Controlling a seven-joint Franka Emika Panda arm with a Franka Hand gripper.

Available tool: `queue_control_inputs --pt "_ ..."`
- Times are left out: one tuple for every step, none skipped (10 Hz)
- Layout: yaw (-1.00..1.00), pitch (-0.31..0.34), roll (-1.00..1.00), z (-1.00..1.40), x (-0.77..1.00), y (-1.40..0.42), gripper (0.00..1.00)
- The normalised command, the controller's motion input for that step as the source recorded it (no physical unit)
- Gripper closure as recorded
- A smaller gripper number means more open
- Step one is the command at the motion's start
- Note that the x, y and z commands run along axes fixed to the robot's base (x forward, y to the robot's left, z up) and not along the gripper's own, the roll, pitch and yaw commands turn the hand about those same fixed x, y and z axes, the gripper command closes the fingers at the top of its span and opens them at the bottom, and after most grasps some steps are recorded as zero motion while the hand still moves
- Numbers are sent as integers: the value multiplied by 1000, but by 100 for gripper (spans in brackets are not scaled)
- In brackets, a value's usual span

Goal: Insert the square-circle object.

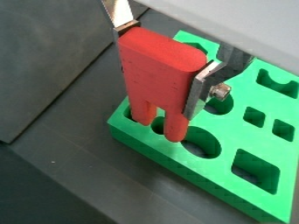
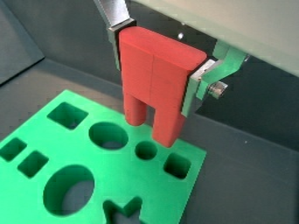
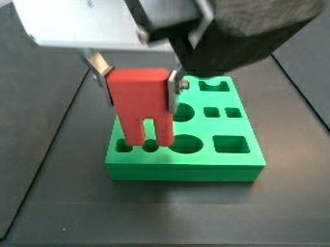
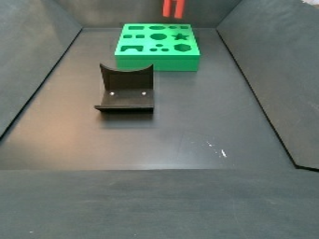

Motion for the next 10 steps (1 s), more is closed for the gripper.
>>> queue_control_inputs --pt "31 54 343 -371 0 29 100" --pt "0 109 500 -154 -37 0 100" --pt "37 91 500 -74 -160 -14 100" --pt "94 40 500 -174 -254 -54 100" --pt "226 0 453 -331 -331 0 100" --pt "343 0 216 -334 -140 0 100" --pt "331 0 -57 -377 0 0 100" --pt "206 6 -100 -417 26 0 100" --pt "0 14 -230 -380 80 0 100" --pt "0 0 -324 -300 71 0 100"
